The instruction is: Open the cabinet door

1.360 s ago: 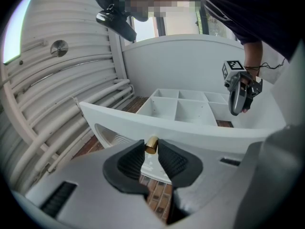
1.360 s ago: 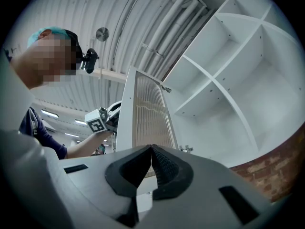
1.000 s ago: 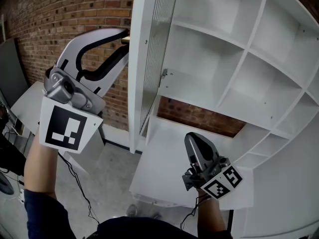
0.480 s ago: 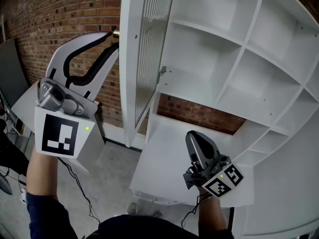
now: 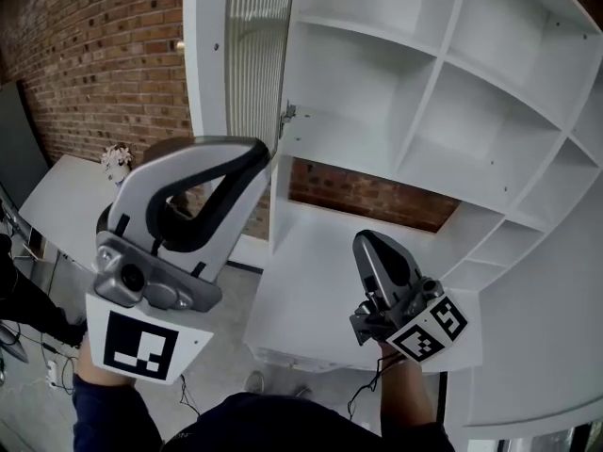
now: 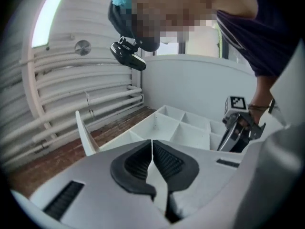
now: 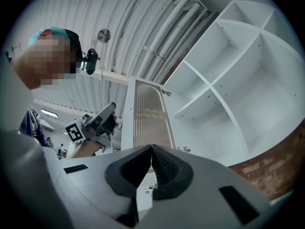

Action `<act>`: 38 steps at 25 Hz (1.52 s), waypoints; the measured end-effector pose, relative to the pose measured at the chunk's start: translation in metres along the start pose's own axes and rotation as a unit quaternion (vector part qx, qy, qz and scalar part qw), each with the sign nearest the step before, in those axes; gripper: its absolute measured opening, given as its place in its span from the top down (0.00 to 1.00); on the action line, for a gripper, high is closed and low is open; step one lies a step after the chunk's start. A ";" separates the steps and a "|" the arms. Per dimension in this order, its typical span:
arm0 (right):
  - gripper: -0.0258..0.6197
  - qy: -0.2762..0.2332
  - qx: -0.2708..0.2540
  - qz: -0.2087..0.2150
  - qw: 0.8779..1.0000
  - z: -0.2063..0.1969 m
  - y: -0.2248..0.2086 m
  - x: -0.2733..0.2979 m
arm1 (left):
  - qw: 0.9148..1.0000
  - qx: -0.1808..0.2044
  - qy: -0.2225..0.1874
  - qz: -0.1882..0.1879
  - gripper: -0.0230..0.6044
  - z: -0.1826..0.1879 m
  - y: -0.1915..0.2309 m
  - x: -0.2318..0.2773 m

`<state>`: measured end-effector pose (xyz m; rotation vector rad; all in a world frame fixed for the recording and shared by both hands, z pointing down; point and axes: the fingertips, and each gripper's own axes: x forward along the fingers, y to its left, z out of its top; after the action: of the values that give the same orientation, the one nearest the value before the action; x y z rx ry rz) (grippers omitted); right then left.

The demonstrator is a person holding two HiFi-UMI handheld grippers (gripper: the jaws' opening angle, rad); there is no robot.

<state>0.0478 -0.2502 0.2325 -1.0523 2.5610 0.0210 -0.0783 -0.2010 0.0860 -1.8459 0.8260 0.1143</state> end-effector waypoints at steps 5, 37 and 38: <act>0.92 -0.001 -0.004 -0.025 1.000 0.008 -0.015 -0.021 | 0.991 -0.124 -0.008 -0.058 0.95 -0.015 -0.065 0.019; 0.92 0.088 0.036 -0.114 0.989 -0.081 -0.083 -0.065 | 0.871 -0.461 0.090 -0.140 0.95 -0.154 -0.265 0.031; 0.92 0.090 0.034 -0.114 0.989 -0.082 -0.084 -0.064 | 0.869 -0.465 0.091 -0.141 0.95 -0.156 -0.266 0.031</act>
<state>0.1197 -0.2797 0.3412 -1.3699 2.5578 -0.2298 0.0549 -0.2953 0.3489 -2.9114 0.6532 0.1735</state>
